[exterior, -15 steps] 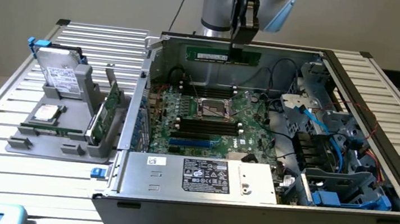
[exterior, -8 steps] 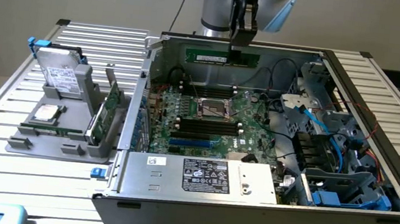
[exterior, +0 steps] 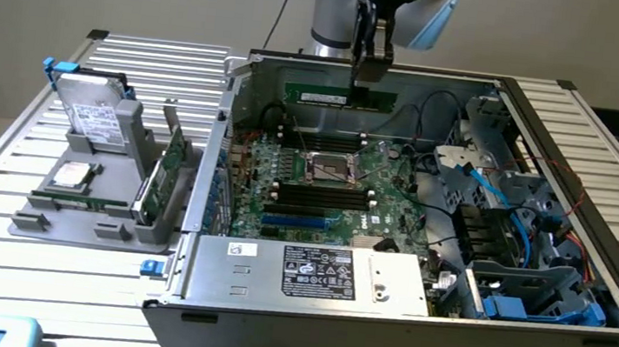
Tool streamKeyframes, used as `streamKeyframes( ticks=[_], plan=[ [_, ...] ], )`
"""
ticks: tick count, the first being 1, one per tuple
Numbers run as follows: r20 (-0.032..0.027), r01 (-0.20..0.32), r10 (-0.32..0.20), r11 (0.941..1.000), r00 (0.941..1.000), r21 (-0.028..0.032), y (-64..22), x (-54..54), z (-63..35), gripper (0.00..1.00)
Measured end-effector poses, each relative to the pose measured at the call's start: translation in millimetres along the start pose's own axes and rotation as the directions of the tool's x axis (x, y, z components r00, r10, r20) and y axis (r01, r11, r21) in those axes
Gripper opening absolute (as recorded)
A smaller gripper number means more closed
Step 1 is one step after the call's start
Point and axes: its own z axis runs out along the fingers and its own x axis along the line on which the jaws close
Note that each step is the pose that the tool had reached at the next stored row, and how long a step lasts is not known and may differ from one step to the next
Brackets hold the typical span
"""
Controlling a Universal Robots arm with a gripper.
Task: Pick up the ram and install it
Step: 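Insert the ram into the slot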
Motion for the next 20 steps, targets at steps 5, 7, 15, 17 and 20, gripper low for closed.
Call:
streamKeyframes(
  ticks=[5,7,15,17,20],
  plan=[
    [0.0068,0.0,0.0,1.0,1.0,-0.0039,-0.2,0.0,7.3,0.14],
    [0.0116,0.0,0.0,1.0,0.9999,-0.0053,-0.6,0.1,10.2,0.14],
    [0.0187,0.0,0.0,1.0,0.9998,-0.0098,-1.8,0.1,21.6,0.14],
    [0.019,0.0,0.0,0.9999,0.9998,-0.0107,-2.2,0.1,24.4,0.14],
    [0.0196,0.0,0.0,0.9999,0.9998,-0.0113,-3.0,0.0,29.2,0.14]
  ],
)
